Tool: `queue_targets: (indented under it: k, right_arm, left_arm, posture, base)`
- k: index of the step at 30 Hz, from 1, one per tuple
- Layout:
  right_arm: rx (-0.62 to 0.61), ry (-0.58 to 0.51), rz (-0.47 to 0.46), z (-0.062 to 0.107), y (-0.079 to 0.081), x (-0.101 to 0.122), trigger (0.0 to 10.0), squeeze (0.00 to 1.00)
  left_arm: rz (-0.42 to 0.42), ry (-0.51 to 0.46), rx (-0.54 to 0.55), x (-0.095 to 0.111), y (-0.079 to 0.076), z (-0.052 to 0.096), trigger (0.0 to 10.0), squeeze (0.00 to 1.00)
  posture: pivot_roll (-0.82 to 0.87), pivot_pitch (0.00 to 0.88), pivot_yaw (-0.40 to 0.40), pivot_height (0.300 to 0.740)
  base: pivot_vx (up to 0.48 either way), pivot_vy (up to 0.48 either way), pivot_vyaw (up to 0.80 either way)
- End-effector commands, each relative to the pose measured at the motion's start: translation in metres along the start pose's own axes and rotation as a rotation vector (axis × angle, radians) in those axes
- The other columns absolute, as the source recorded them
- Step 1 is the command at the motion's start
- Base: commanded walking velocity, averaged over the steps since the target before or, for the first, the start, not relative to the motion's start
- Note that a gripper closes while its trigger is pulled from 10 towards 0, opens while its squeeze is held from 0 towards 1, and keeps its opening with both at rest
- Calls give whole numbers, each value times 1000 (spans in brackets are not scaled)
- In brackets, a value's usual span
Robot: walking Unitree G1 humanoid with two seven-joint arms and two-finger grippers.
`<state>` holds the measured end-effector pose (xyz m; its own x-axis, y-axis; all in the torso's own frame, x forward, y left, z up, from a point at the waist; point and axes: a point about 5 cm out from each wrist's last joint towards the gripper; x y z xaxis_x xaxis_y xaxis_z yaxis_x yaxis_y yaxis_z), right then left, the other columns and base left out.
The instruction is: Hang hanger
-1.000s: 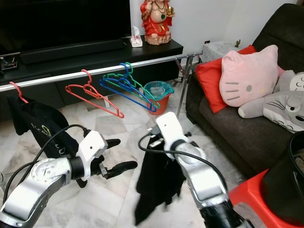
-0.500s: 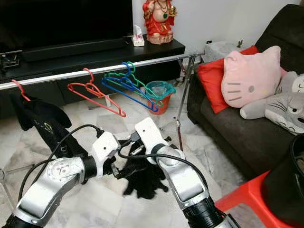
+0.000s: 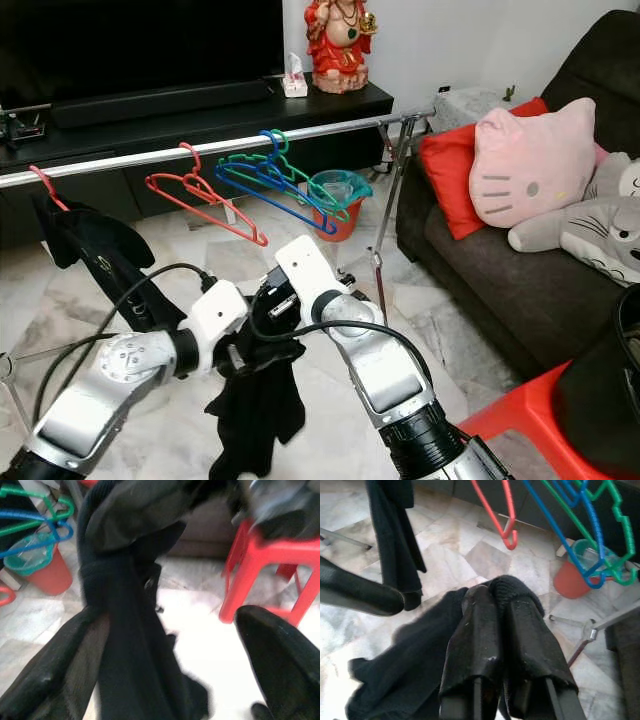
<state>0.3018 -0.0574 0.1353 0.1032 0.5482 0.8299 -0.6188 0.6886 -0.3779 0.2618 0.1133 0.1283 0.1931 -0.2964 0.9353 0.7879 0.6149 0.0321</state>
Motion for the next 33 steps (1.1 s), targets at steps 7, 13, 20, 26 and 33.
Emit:
queue_targets:
  k: [7, 13, 20, 26, 33]
  right_arm:
    - [30, -99, 38, 2, 1, 31, 10000, 0]
    - [74, -107, 60, 6, 6, 35, 10000, 0]
    - [92, -101, 71, 10, 7, 34, 10000, 0]
    - [98, -104, 76, 13, 6, 37, 10000, 0]
    - [102, -115, 82, 15, 5, 42, 10000, 0]
  left_arm:
    - [-40, 32, 7, -3, 14, -2, 10000, 1000]
    - [-50, -21, 42, 7, 22, -15, 10000, 1000]
    - [-46, -78, 81, 14, 23, -28, 10000, 1000]
    - [-45, -85, 61, 14, 24, -34, 10000, 0]
    - [-49, -90, 86, 12, 28, -40, 6157, 0]
  posture:
    - [-19, 0, -33, 740]
    - [-31, 0, -32, 740]
    - [-42, 0, -32, 740]
    - [-46, 0, -33, 740]
    - [-50, 0, -32, 740]
  base:
    - [0, 0, 0]
    - [0, 0, 0]
    - [0, 0, 0]
    - [0, 0, 0]
    - [0, 0, 0]
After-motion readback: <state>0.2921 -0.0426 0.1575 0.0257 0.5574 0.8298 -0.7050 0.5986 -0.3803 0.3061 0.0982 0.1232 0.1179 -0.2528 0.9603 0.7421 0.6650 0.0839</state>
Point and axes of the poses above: a point about 5 cm out from each wrist's last joint towards the gripper, its own z axis pointing back from the gripper into the wrist, its own x axis along the axis of the wrist's last joint, y = z × x, and after that the axes turned 12 degrees about z, right-handed
